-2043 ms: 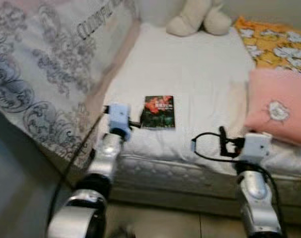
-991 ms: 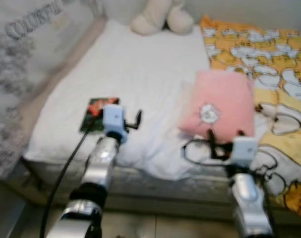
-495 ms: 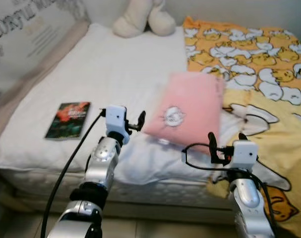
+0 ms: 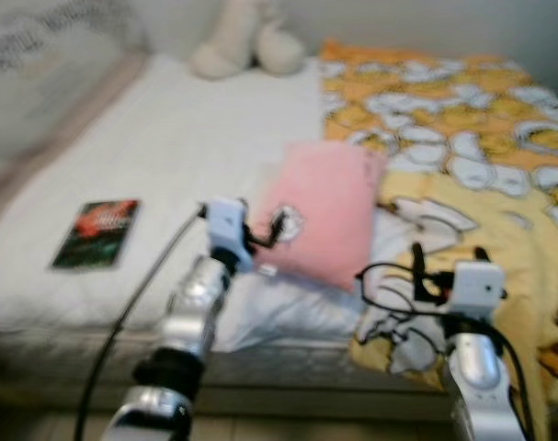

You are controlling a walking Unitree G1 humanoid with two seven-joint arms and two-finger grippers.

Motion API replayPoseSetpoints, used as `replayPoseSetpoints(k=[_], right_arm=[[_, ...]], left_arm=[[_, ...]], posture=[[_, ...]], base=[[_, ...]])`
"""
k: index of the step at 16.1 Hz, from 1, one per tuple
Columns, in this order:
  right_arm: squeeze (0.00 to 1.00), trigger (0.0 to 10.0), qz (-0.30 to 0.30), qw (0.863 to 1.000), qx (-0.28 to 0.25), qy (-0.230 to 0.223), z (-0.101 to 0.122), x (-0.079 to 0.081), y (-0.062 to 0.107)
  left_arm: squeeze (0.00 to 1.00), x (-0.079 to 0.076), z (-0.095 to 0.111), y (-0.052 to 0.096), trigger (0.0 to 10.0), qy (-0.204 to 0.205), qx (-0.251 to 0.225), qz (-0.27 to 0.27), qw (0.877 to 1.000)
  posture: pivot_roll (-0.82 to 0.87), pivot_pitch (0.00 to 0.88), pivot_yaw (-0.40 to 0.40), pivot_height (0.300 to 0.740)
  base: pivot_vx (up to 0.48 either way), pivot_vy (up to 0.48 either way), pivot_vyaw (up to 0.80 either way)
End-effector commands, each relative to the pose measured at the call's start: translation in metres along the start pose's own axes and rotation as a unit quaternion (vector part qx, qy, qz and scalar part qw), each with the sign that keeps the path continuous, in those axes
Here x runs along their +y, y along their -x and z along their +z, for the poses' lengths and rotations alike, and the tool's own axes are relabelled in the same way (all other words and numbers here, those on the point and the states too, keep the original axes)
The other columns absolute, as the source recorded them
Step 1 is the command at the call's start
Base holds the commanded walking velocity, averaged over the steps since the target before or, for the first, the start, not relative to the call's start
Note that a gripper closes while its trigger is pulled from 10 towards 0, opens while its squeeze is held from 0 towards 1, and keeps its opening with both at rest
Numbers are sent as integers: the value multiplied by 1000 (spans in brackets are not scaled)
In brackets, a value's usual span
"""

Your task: Clean up the room

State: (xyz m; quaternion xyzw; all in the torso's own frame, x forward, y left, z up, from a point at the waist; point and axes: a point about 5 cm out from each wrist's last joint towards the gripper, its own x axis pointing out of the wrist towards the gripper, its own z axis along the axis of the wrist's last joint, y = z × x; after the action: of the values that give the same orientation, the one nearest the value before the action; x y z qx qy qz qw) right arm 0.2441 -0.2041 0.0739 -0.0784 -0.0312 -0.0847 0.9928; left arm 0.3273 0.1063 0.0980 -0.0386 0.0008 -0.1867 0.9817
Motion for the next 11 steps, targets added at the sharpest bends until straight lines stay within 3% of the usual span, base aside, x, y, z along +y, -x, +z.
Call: replayPoseSetpoints(k=[1,4,6,8,10,11], right_arm=[[0,10000,0,1000,6,2,0,-4,-4],[0,10000,4,1000,16,4,-2,-3,-9],[0,10000,3,1000,13,0,1,-2,-16],[0,10000,2,1000,7,-7,7,-2,-24],[0,10000,-34,999,13,-24,10,-16,-38],[0,10000,-50,997,28,-46,12,-23,-53]], left_arm=[[0,-2,3,-5,10000,12,3,3,1000],[0,4,4,-9,10000,32,3,31,999],[0,10,11,-16,10000,17,0,38,999],[0,4,21,-24,10000,-21,-10,15,1000],[0,5,36,-40,10000,-25,-2,8,1000],[0,11,46,-53,10000,-34,27,9,999]], posture=[[-65,0,46,740],[-72,0,49,740],[-86,0,61,740],[-91,0,69,740],[-80,0,61,740],[-73,0,59,740]], base=[[480,0,0],[470,0,0],[441,0,0],[442,0,0],[0,0,0],[0,0,0]])
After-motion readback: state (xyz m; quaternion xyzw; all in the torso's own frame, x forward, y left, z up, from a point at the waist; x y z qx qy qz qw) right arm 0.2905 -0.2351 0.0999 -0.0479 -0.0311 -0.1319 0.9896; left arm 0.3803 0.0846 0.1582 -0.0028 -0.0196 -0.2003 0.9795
